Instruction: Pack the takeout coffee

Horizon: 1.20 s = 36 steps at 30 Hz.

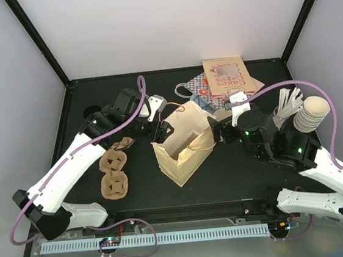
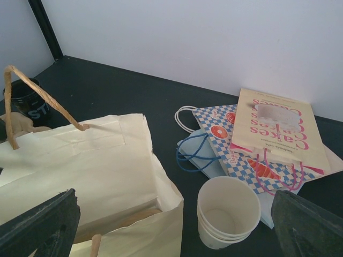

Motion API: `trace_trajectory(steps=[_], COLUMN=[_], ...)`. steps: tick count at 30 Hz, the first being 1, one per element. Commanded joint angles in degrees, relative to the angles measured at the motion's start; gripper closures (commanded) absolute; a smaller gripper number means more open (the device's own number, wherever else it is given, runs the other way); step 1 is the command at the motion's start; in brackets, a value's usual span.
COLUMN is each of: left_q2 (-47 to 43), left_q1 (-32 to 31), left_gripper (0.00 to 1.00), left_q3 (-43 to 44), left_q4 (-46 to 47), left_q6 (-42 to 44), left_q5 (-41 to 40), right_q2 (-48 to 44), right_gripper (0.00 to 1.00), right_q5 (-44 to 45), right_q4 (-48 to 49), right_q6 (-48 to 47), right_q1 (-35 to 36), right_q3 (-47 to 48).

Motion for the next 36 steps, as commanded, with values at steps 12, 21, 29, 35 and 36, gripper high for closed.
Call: trace_trajectory(steps=[12,21,29,35,36], left_q2=[6.00,9.02,7.03,3.53,3.21], left_q1=[-0.23,-0.27,-0.27,-0.38,-0.45], left_gripper=[0.43,0.80,0.98,0.98,0.98], left_q3=[6.35,7.63,8.81,6.73,6.29], left_q4=[-5.00,-6.23,-4.33,-1.02,-1.02], left_q6=[1.54,1.56,6.16,16.74,17.87], left_q5=[-6.51,-9.45,-12.85,-17.32,-17.99], right_q2=[-0.66,2.11,8.05,8.25,8.60], right_gripper=[0.00,0.01,0.01,0.01,0.01], right_q5=[-0.01,-5.55,-2.36,-2.80,-2.95], right_q4=[-0.14,-3.04,-10.37,-10.20,-10.49], right_q6=[0.45,-0.07,3.11,4.62,4.88], right_q1=[-0.34,-0.28,-0.28,-0.75,-0.80], right_q3=[0.95,2.90,8.84,8.10,7.95])
